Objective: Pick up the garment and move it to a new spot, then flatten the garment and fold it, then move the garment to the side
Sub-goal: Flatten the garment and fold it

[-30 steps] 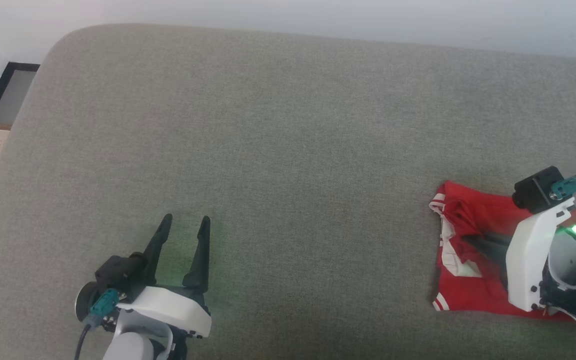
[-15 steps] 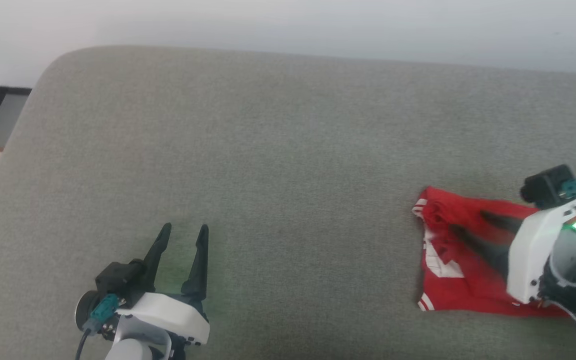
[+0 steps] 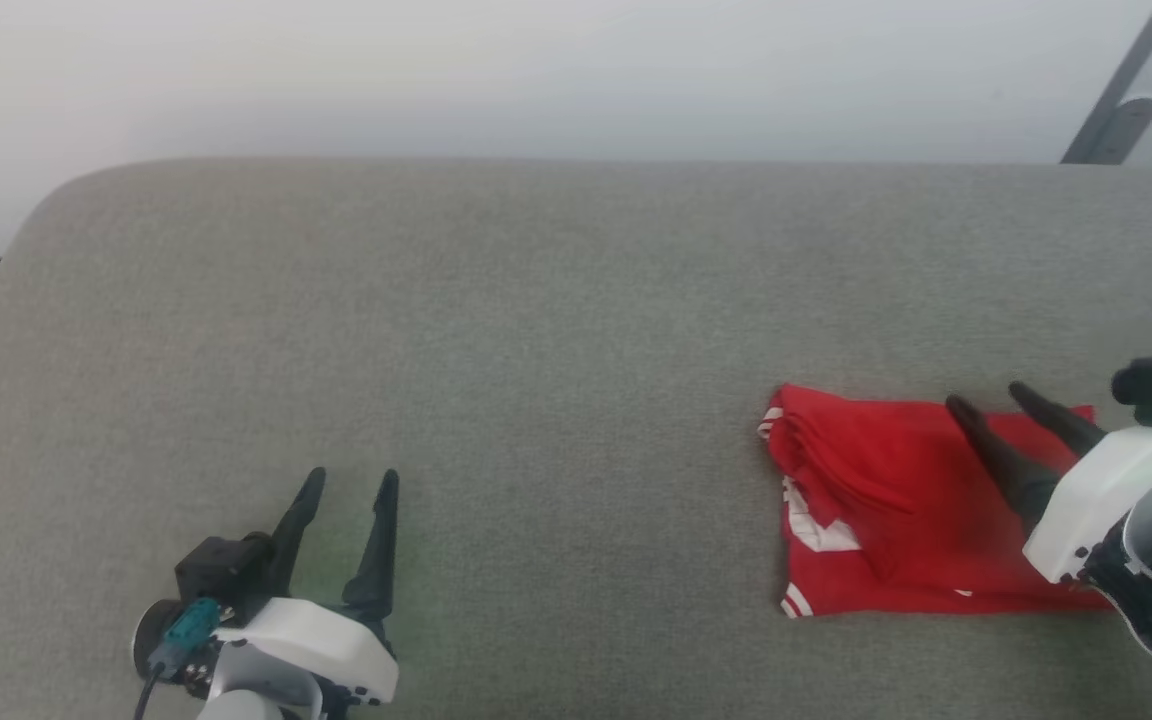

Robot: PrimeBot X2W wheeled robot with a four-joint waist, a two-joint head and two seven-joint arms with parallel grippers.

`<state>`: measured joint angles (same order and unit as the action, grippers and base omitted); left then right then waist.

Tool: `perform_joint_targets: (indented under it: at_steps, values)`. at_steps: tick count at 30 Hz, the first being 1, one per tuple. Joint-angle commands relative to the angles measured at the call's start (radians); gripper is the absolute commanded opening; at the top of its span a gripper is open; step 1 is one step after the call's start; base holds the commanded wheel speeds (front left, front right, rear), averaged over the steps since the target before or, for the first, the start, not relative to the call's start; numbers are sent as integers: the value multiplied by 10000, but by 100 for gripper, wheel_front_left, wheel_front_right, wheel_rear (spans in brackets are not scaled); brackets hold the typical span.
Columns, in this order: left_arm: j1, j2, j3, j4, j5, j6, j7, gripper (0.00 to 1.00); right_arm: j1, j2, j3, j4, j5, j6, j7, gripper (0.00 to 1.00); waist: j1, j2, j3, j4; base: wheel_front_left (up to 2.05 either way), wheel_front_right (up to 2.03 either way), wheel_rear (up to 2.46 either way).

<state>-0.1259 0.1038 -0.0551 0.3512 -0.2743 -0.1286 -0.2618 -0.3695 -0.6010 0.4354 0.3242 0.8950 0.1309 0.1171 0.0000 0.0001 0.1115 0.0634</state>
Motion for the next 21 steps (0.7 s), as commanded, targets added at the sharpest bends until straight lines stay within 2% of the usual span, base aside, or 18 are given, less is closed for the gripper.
perform_joint_targets:
  at_steps: [1,7,9,15,21]
  values:
    - [103,61,62,59,-55,-20,-42,100,-128,129,18,343,-107,-3,-618,100,0,-1,-155,-157,0,0,0]
    - [359,186,306,182,177,-20,-41,100,20,520,218,1412,-520,-3,-2960,100,0,-1,-711,-343,0,0,0]
    - [525,197,462,113,186,-20,-41,100,119,625,214,1585,-633,-3,-3407,100,0,-1,-888,-393,0,0,0]
    - [1114,234,845,-339,373,-20,-41,100,471,977,-141,1437,-1232,-3,-3825,100,0,-1,-1187,-550,0,0,0]
    - [1650,105,1313,-1001,651,-20,-41,100,1470,1369,-1206,414,-1976,-3,-3826,100,0,-1,-1310,-528,0,0,0]
